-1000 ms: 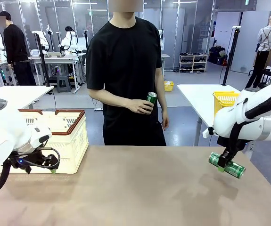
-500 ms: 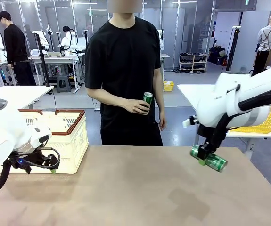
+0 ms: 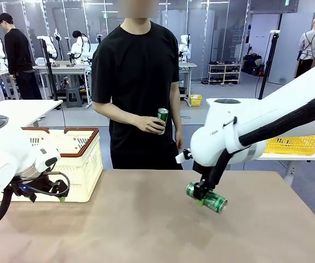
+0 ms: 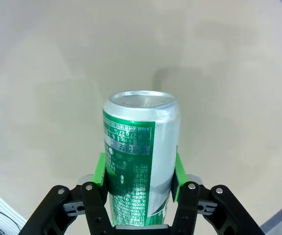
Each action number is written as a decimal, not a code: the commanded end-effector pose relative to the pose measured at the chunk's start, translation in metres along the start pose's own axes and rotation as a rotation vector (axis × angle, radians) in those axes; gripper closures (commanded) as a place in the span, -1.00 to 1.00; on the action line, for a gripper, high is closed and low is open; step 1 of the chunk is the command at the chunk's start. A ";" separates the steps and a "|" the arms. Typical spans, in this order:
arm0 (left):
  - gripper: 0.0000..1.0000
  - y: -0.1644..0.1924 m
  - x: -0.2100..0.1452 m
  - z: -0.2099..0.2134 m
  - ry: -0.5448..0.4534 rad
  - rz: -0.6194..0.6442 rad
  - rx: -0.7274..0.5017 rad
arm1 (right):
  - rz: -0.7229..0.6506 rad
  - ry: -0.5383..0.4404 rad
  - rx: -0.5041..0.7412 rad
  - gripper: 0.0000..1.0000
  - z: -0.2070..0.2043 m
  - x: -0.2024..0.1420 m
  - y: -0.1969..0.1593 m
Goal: Place the drinks into the Shopping basket.
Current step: Pick up one drink and place it into the Shopping basket.
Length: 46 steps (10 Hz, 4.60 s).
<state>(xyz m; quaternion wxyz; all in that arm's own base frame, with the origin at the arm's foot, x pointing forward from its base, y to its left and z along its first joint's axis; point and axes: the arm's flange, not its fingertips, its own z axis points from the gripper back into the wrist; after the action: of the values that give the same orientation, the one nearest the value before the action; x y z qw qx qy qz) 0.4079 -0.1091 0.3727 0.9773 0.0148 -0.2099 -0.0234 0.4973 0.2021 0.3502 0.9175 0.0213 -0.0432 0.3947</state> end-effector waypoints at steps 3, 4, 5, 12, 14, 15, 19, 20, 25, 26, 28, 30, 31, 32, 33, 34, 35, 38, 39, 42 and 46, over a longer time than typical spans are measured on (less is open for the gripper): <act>-1.00 0.000 -0.001 -0.001 0.004 -0.014 0.006 | -0.013 0.042 -0.040 0.73 -0.019 0.043 0.035; -1.00 0.000 -0.001 -0.001 0.004 -0.014 0.006 | 0.000 0.041 -0.037 0.73 -0.026 0.052 0.042; -1.00 0.000 -0.001 -0.001 0.004 -0.014 0.006 | 0.000 0.039 -0.031 0.73 -0.034 0.058 0.047; -1.00 0.000 -0.001 -0.001 0.004 -0.014 0.006 | -0.015 0.022 -0.024 0.73 -0.060 0.075 0.066; -1.00 0.000 -0.001 -0.001 0.004 -0.014 0.006 | -0.005 0.026 -0.035 0.73 -0.062 0.074 0.068; -1.00 0.000 -0.001 -0.001 0.004 -0.014 0.006 | -0.001 0.035 -0.027 0.73 -0.060 0.074 0.070; -1.00 0.000 -0.001 -0.001 0.004 -0.014 0.006 | 0.030 0.017 -0.069 -0.62 -0.038 0.068 0.073; -1.00 0.000 -0.001 -0.001 0.004 -0.014 0.006 | 0.033 0.011 -0.079 -0.62 -0.031 0.067 0.072; -1.00 0.000 -0.001 -0.001 0.004 -0.014 0.006 | 0.066 -0.005 -0.102 -0.62 0.026 0.026 0.050; -1.00 0.000 -0.001 -0.001 0.004 -0.014 0.006 | 0.063 -0.027 -0.100 -0.62 0.039 0.011 0.038; -1.00 0.000 -0.001 -0.001 0.004 -0.014 0.006 | 0.036 -0.043 -0.083 -0.62 0.058 -0.031 0.007; -1.00 0.000 -0.001 -0.001 0.004 -0.014 0.006 | 0.007 -0.057 -0.087 -0.62 0.071 -0.073 -0.028; -1.00 0.000 -0.001 -0.001 0.004 -0.014 0.006 | -0.013 -0.058 -0.098 -0.62 0.076 -0.093 -0.045; -1.00 0.000 -0.001 -0.001 0.004 -0.014 0.006 | -0.018 -0.057 -0.123 -0.62 0.082 -0.115 -0.061; -1.00 0.000 -0.001 -0.001 0.004 -0.014 0.006 | -0.017 -0.046 -0.135 -0.62 0.085 -0.133 -0.073; -1.00 0.000 -0.001 -0.001 0.004 -0.014 0.006 | 0.003 -0.033 -0.135 -0.62 0.086 -0.148 -0.083; -1.00 0.000 -0.001 -0.001 0.004 -0.014 0.006 | -0.005 -0.029 -0.129 -0.62 0.085 -0.160 -0.092; -1.00 0.000 -0.001 -0.001 0.004 -0.014 0.006 | -0.008 -0.017 -0.126 -0.62 0.079 -0.175 -0.103; -1.00 0.000 -0.001 -0.001 0.004 -0.014 0.006 | -0.022 -0.032 -0.136 -0.62 0.077 -0.172 -0.104; -1.00 0.000 -0.001 -0.001 0.004 -0.014 0.006 | -0.031 -0.016 -0.128 -0.62 0.080 -0.172 -0.103; -1.00 0.000 -0.001 -0.001 0.004 -0.014 0.006 | -0.031 -0.016 -0.128 -0.62 0.080 -0.172 -0.103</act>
<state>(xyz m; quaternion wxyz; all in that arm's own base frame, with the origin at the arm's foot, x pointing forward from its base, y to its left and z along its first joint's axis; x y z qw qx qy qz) 0.4079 -0.1087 0.3726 0.9774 0.0143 -0.2097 -0.0231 0.4495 0.0007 0.4129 0.9227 -0.0334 -0.0754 0.3767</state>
